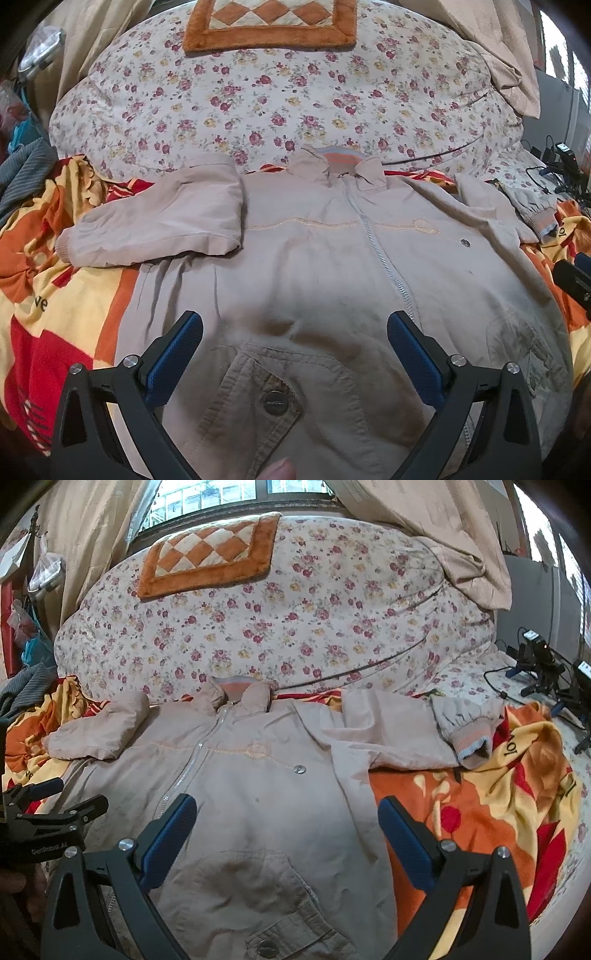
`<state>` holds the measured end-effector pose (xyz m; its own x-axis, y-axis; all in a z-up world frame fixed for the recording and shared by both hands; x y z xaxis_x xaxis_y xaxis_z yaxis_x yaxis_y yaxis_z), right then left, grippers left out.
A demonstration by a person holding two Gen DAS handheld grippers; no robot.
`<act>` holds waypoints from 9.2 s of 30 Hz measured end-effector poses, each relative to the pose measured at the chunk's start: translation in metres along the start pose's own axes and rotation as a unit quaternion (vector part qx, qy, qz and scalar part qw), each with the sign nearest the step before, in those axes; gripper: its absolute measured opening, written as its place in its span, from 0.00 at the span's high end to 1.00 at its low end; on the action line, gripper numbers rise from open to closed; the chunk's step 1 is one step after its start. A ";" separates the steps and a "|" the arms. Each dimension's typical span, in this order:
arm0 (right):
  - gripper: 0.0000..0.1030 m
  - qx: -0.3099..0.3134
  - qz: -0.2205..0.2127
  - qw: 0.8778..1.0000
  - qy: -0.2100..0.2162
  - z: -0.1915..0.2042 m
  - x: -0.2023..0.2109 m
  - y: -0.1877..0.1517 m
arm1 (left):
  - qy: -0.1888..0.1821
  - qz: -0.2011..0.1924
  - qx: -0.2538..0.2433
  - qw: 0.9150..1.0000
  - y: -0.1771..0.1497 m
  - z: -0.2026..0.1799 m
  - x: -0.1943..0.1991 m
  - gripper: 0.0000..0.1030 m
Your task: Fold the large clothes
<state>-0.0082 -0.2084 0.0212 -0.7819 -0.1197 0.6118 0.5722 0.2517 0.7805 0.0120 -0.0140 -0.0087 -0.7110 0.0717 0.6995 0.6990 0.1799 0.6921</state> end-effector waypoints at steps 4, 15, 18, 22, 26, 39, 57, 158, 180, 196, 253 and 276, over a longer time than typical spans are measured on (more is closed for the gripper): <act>0.02 0.000 0.001 1.000 0.003 0.001 -0.003 0.000 | -0.001 0.002 0.004 1.000 0.001 0.000 0.000 0.12; 0.02 0.001 0.002 1.000 0.006 0.005 -0.005 0.000 | -0.004 0.010 0.000 1.000 0.001 -0.002 -0.004 0.12; 0.02 0.001 0.001 1.000 0.005 0.005 -0.006 0.000 | -0.003 0.010 0.000 1.000 0.001 -0.002 -0.004 0.12; 0.02 0.001 0.001 1.000 0.006 0.006 -0.006 0.000 | -0.001 0.009 -0.003 1.000 0.002 -0.002 -0.005 0.12; 0.02 0.001 0.001 1.000 0.005 0.006 -0.006 0.000 | 0.000 0.009 -0.003 1.000 0.002 -0.003 -0.004 0.12; 0.02 0.000 0.001 1.000 0.005 0.007 -0.007 0.001 | -0.011 0.009 0.004 1.000 0.003 -0.003 -0.005 0.12; 0.02 0.001 0.000 1.000 0.006 0.009 -0.008 0.001 | -0.007 -0.002 -0.003 1.000 0.000 -0.004 -0.004 0.12; 0.00 0.131 0.148 0.979 0.043 0.043 -0.116 -0.012 | -0.179 -0.004 0.435 0.882 0.105 0.326 -0.053 0.32; 0.00 0.131 0.145 0.980 0.044 0.045 -0.116 -0.012 | -0.058 -0.009 0.437 0.898 0.109 0.317 -0.084 0.99; 0.01 0.144 0.143 0.978 0.044 0.047 -0.112 -0.004 | 0.099 -0.147 0.373 0.911 0.137 0.319 -0.018 1.00; 0.02 -0.103 0.028 0.993 -0.047 -0.135 -0.019 -0.008 | -0.242 0.146 0.031 0.959 0.029 -0.153 -0.081 0.55; 0.63 -0.024 0.131 0.984 0.118 0.101 -0.225 0.096 | 0.021 0.105 0.106 0.989 0.094 0.085 -0.131 0.80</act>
<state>0.1971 -0.0602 -0.0545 -0.5295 -0.2774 0.8017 0.7627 0.2581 0.5930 0.1645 0.0768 -0.0509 -0.5450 0.0904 0.8336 0.7961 0.3678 0.4806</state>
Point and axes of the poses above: each gripper's, at about its wrist camera, not at the fingertips, and x roughly against the way its jaws point, z to its left, y to its top, the point moved 2 cm from there along -x, roughly the way its jaws point, and after that the axes turned 13 degrees about x, right-handed, at the moved point
